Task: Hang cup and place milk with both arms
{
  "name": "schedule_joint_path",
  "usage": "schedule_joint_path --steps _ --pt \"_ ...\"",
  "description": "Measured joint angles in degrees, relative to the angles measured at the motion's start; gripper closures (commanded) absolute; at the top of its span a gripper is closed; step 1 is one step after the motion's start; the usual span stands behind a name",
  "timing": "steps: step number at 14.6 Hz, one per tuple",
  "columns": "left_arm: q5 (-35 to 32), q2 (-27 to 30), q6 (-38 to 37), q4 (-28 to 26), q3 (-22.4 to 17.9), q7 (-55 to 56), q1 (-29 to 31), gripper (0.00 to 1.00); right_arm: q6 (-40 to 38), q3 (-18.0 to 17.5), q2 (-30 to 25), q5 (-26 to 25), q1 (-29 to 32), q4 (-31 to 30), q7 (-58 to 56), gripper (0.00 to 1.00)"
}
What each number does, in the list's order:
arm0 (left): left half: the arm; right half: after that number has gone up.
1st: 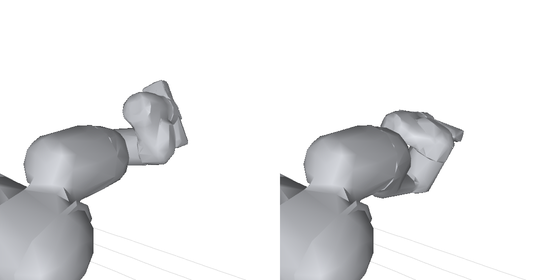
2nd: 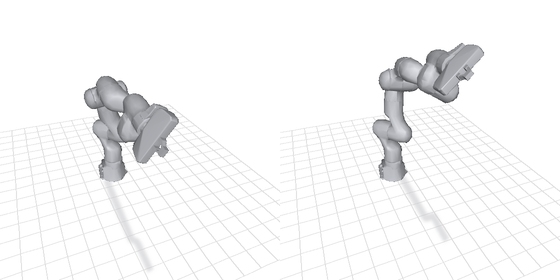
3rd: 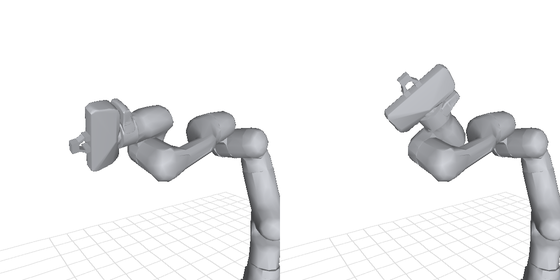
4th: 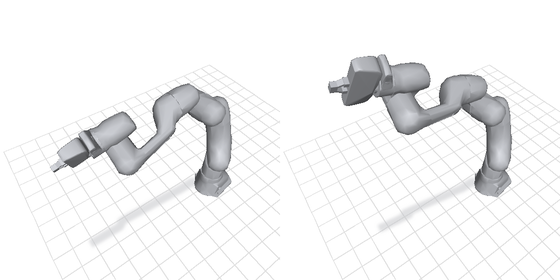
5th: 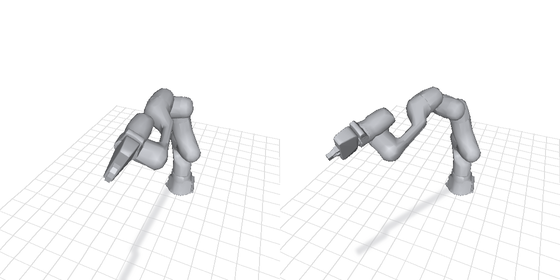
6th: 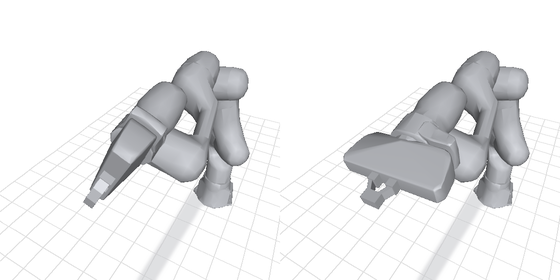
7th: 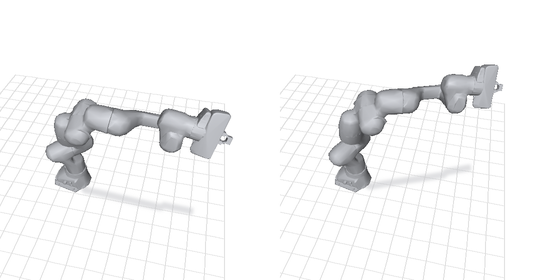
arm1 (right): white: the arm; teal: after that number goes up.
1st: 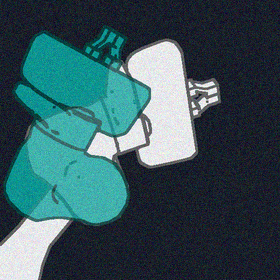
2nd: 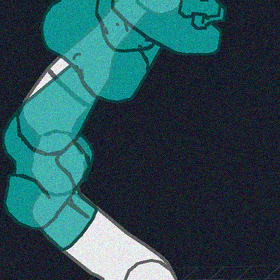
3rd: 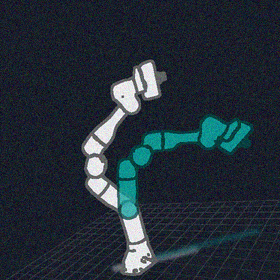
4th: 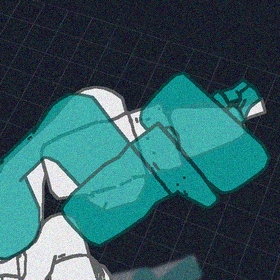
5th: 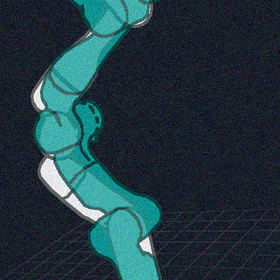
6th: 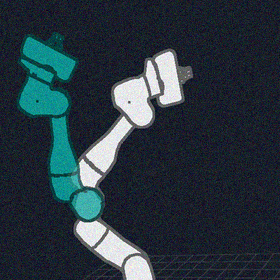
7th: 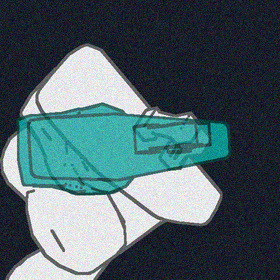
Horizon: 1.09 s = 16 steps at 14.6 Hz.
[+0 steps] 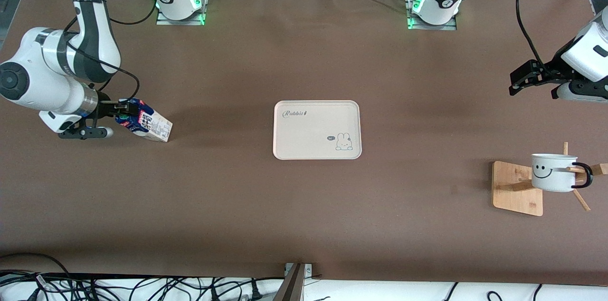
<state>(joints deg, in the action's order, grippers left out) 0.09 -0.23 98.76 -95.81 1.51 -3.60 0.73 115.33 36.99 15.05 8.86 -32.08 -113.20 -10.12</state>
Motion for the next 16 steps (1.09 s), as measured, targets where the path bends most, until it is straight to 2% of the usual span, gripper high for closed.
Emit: schedule_joint_path --steps 3,6,9,16 --pt "0.0 -0.4 -0.3 0.0 -0.1 0.0 0.2 0.0 -5.2 2.3 -1.0 0.0 0.5 3.9 -0.9 0.0" --pt "0.0 -0.5 -0.7 0.0 -0.1 0.0 0.4 0.0 -14.4 3.6 -1.7 1.5 1.4 11.5 -1.3 0.0" --pt "0.0 -0.6 -0.7 0.0 -0.1 0.0 0.5 0.0 -21.3 3.7 -1.0 5.0 3.5 17.5 -1.5 0.0" --pt "0.0 -0.7 -0.7 0.1 -0.1 0.0 0.5 0.0 -31.5 3.7 0.4 5.0 3.9 29.9 -1.3 0.0"
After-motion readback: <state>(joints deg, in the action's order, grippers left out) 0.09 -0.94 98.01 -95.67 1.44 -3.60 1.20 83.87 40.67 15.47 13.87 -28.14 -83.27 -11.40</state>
